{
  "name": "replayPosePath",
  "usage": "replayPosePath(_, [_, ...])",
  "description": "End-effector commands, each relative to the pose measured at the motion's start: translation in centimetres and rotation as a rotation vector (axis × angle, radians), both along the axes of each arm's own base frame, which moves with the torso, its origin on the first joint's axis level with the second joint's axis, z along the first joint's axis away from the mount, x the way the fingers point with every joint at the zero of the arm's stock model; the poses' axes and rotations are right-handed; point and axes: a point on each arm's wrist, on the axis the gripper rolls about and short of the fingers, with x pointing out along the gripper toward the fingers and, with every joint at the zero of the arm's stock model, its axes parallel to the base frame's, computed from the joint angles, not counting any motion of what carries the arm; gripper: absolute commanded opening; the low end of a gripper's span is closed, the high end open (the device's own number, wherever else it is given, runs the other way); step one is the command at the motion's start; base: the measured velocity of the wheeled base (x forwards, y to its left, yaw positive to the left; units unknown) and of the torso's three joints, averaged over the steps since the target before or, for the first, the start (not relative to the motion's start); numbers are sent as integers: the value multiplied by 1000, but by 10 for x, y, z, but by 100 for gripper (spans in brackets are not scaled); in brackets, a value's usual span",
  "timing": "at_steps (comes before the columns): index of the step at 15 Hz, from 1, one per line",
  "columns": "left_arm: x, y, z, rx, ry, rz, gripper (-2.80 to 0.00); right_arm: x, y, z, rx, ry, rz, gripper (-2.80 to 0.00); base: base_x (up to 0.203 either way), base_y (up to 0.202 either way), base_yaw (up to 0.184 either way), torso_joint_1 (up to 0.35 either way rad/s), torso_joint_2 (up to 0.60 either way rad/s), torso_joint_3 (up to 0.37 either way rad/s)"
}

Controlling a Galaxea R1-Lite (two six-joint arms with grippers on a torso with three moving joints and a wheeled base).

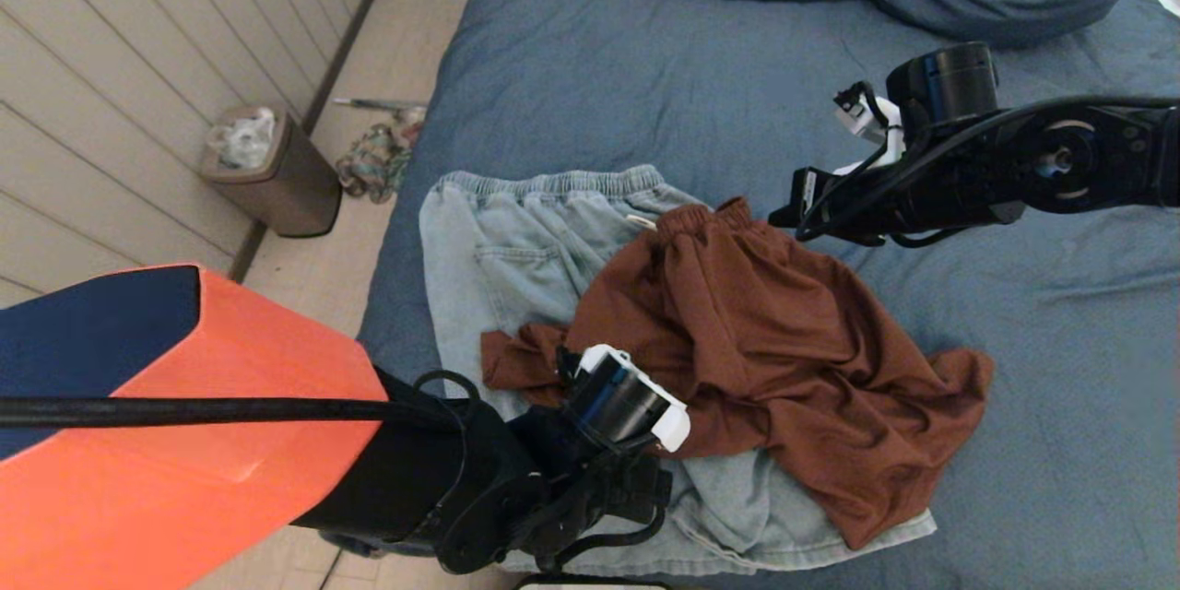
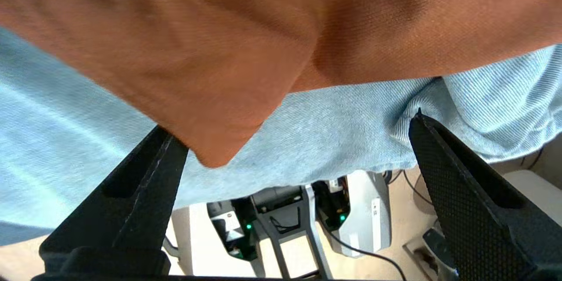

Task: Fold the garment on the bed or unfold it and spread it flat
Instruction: Unford the brown shorts

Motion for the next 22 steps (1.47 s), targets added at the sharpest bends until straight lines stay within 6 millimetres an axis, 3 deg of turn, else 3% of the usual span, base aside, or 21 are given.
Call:
replayPosePath(1, [3, -5, -9, 9, 10, 6, 0, 0, 1, 0, 5, 2, 2, -280, 0, 0, 0, 0, 0, 0])
replayPosePath(10, [13, -3, 2, -23, -40, 99, 0, 2, 1, 3, 38, 4, -17, -280, 0, 0, 0, 0, 0, 0])
replayPosePath(16, [9, -1, 5, -10, -60, 113, 0, 2, 2, 2, 39, 9, -16, -280, 0, 0, 0, 0, 0, 0])
replayPosePath(17, [8, 1, 4, -4, -56, 109, -280, 2, 2, 2, 39, 9, -16, -280, 0, 0, 0, 0, 0, 0])
replayPosePath(22, [11, -3, -6, 7, -42, 113, -280, 2, 1, 2, 38, 7, -17, -280, 0, 0, 0, 0, 0, 0])
